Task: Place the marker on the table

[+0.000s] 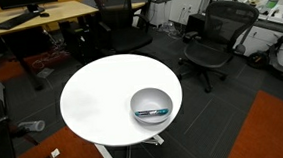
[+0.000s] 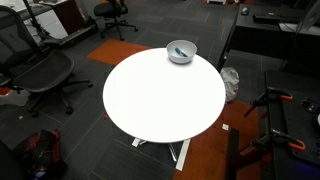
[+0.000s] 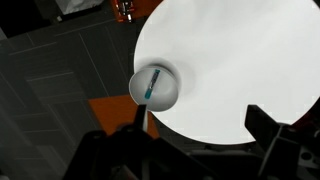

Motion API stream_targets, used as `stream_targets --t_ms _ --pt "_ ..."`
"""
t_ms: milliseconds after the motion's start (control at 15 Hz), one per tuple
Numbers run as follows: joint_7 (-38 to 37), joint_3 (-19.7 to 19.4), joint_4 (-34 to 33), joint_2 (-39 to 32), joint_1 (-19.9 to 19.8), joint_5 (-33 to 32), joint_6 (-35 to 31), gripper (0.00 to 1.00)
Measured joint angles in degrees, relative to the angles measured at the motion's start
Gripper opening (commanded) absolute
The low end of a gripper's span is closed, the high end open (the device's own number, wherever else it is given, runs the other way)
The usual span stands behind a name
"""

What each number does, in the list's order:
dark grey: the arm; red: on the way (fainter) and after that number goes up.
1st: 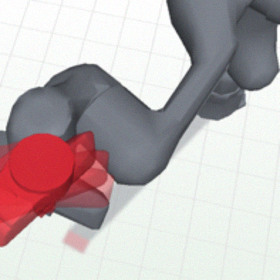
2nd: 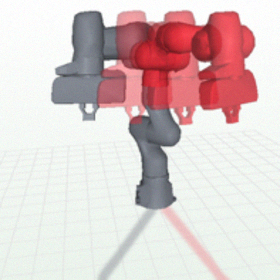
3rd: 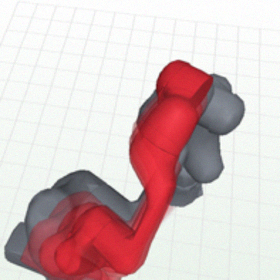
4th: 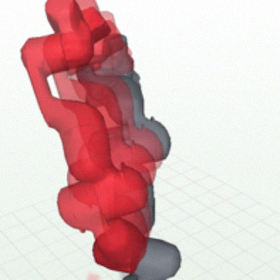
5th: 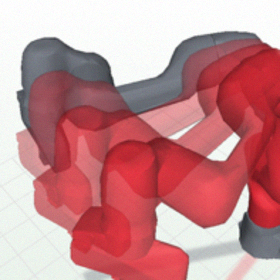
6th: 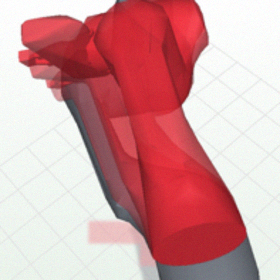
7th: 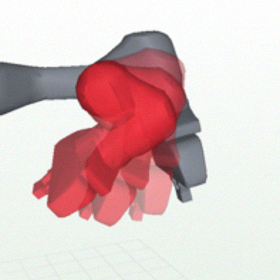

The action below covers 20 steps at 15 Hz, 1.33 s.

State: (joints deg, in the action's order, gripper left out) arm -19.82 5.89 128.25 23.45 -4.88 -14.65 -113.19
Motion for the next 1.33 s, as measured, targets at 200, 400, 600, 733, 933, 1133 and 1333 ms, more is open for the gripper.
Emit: stream_targets --t_ms 200,400,600,733,933,1133,1333 --pt "0.0 -3.6 -2.6 -4.2 -1.5 0.0 -1.7 1.00" --pt "0.1 -7.2 -4.9 -9.1 -2.5 0.6 -4.7 1.00" --pt "0.1 -9.9 -6.4 -13.6 -3.0 2.8 -8.6 1.00" --pt "0.1 -11.1 -6.8 -16.2 -3.1 4.7 -10.9 1.00" --pt "0.1 -12.4 -7.1 -19.6 -3.2 6.0 -13.8 1.00" --pt "0.1 -13.3 -7.3 -22.8 -3.5 6.4 -16.2 1.00" --pt "0.3 -14.0 -7.4 -26.1 -3.7 7.3 -19.0 1.00"
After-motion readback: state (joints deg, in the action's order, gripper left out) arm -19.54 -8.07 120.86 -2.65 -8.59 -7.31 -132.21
